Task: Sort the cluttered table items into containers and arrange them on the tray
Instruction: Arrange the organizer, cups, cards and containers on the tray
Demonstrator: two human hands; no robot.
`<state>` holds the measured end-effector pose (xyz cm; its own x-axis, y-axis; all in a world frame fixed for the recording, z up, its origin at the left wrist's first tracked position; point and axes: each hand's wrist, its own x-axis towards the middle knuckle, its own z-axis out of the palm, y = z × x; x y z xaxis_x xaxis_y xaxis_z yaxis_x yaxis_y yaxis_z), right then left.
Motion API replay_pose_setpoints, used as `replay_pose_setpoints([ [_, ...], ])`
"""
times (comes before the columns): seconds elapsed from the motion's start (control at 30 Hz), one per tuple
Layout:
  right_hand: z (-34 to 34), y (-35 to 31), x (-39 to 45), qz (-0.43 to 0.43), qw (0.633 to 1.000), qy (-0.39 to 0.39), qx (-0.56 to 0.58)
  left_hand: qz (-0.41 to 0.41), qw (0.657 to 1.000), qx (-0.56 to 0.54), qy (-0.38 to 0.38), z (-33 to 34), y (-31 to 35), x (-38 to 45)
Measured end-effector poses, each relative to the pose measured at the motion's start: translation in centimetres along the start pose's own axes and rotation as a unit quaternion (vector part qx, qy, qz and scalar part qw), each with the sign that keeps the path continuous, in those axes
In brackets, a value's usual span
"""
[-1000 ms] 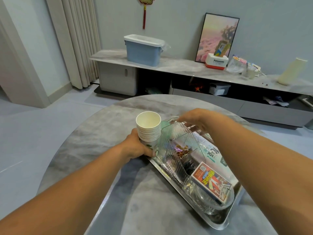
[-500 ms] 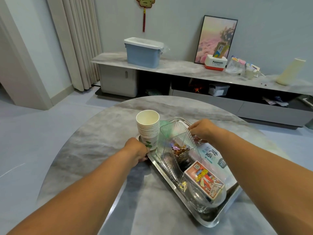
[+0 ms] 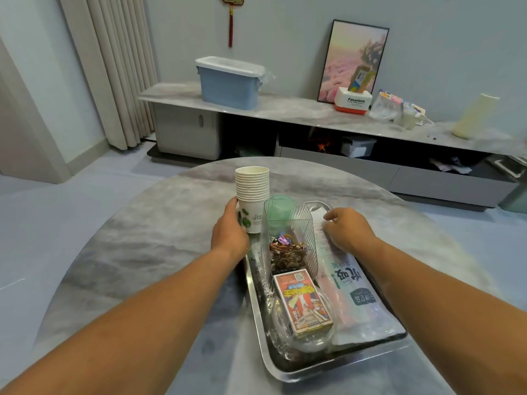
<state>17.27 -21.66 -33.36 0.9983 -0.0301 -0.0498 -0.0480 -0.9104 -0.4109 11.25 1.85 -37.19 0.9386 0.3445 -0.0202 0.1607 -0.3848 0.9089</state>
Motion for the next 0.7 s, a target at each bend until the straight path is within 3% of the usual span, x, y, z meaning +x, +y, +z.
replay_pose_setpoints([
  [0.1, 0.4, -0.8, -0.8, -0.028, 0.992, 0.046, 0.115, -0.005, 1.0, 0.01, -0.018, -0.1, 0.0, 0.5],
  [0.2, 0.0, -2.2, -1.7, -0.052, 0.96, -0.011, 0.276, -0.015, 0.999, 0.011, -0.034, -0.1, -0.2, 1.3],
  [0.33, -0.1, -3.5, -2.0, -0.115, 0.956, -0.092, 0.254, -0.042, 0.997, -0.005, -0.063, -0.3, -0.2, 2.5],
  [0.47, -0.4, -3.5, -1.2, -0.095, 0.962, -0.079, 0.242, -0.056, 0.989, -0.086, -0.109, -0.6, 1.1, 4.0],
  [0.63, -0.2, -4.2, 0.5, -0.092, 0.958, 0.004, 0.27, -0.102, 0.977, -0.168, -0.081, -0.8, 2.5, 7.0],
  [0.7, -0.7, -5.2, 1.3, -0.097, 0.953, -0.02, 0.288, -0.105, 0.977, -0.162, -0.096, -0.6, 2.7, 7.7],
])
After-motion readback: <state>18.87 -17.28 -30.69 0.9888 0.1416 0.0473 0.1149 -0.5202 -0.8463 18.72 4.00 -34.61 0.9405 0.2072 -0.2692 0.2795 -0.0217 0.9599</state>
